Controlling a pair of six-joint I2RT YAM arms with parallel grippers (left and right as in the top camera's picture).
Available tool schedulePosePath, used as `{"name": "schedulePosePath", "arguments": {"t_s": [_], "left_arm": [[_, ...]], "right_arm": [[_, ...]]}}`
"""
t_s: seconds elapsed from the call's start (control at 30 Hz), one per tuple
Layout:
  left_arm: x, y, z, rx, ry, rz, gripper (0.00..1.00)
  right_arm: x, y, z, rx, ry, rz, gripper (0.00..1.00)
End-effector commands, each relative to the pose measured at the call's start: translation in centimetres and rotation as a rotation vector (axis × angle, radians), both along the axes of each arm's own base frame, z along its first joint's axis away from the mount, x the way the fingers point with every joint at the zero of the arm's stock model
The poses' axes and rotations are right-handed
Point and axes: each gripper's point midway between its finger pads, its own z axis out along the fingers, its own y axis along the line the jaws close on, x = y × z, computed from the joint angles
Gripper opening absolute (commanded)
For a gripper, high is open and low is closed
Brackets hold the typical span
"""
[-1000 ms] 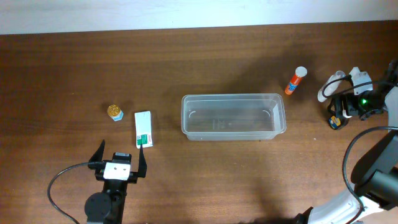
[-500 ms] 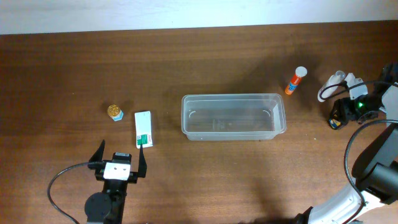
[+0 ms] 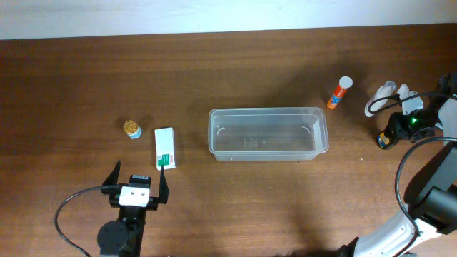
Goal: Pack container
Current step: 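Carry the dark bottle into the container and release it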
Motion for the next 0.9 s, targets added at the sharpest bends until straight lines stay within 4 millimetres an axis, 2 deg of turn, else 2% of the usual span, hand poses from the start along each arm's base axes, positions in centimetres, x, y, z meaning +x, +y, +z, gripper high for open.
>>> {"name": "schedulePosePath", "arguments": {"t_s": [0.0, 0.2, 0.33, 0.57, 0.7, 0.87], "left_arm": [[0.0, 0.2, 0.0, 0.012, -0.003, 0.007, 0.99], [0.0, 0.2, 0.0, 0.012, -0.003, 0.007, 0.99], [0.0, 0.2, 0.0, 0.012, -0.003, 0.007, 0.99], [0.0, 0.2, 0.0, 0.012, -0.003, 0.007, 0.99], [0.0, 0.2, 0.0, 0.012, -0.003, 0.007, 0.99], [0.0, 0.2, 0.0, 0.012, -0.003, 0.007, 0.99]], "right_arm": [[0.0, -0.1, -0.4, 0.006, 0.013, -0.025, 0.33], [0.1, -0.1, -0.4, 0.01, 0.01, -0.053, 0.32], [0.2, -0.2, -0.3, 0.017, 0.012, -0.104, 0.26], [0.4, 0.0, 0.0, 0.049, 0.012, -0.189, 0.26], [1.0, 0.9, 1.5, 0.106, -0.007, -0.182, 0.26], [1.5, 1.5, 5.7, 0.152, -0.025, -0.178, 0.27]]}}
